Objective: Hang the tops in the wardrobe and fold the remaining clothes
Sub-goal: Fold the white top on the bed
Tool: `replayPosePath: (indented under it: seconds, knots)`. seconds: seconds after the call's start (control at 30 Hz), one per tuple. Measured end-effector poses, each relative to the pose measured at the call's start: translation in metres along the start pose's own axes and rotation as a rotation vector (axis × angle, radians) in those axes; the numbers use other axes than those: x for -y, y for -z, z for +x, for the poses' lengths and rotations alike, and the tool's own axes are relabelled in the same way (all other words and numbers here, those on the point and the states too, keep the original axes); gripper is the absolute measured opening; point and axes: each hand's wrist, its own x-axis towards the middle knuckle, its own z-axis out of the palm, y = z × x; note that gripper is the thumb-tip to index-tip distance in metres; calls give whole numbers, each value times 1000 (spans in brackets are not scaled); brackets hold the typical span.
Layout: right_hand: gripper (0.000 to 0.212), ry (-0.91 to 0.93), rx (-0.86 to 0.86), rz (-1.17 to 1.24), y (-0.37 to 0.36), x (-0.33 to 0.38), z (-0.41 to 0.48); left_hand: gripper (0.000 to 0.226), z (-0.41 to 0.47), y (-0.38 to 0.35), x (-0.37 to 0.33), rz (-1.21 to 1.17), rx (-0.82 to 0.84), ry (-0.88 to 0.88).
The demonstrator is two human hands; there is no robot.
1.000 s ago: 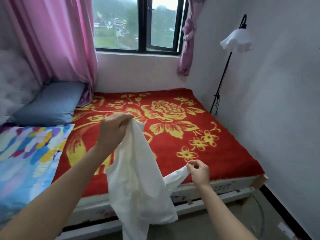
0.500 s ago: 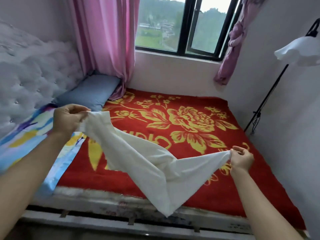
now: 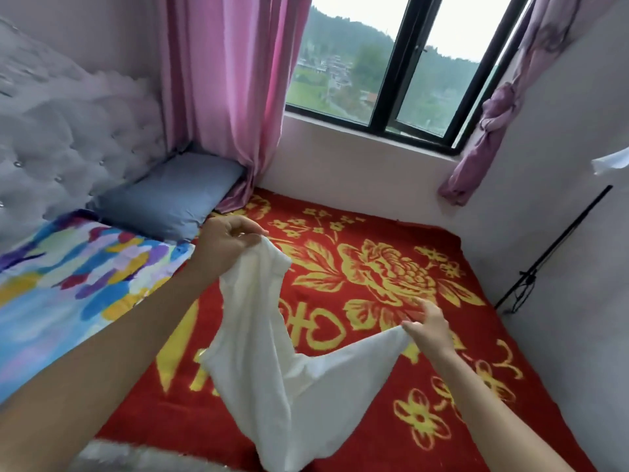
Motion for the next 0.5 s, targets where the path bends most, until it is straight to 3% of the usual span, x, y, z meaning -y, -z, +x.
replayPosePath:
  seconds: [0.07, 0.17, 0.23, 0.33, 0.43, 0.5]
  knots:
    - [68, 148, 166, -68, -23, 36, 4, 30, 17, -15, -2, -6, 99, -52]
    - [79, 235, 449, 214, -61, 87, -3, 31, 34, -35, -1, 0, 238, -112]
    - [74, 274, 530, 394, -83, 115, -3, 30, 45, -42, 4, -5, 285, -134]
    - [61, 231, 444, 637, -95, 145, 2, 31, 58, -43, 6, -15, 320, -148]
    - [9, 234, 251, 700, -86, 160, 18, 23, 67, -38, 14, -4, 318, -150]
    - [14, 286, 202, 661, -77, 167, 28, 25, 67, -34, 23, -69, 284, -92]
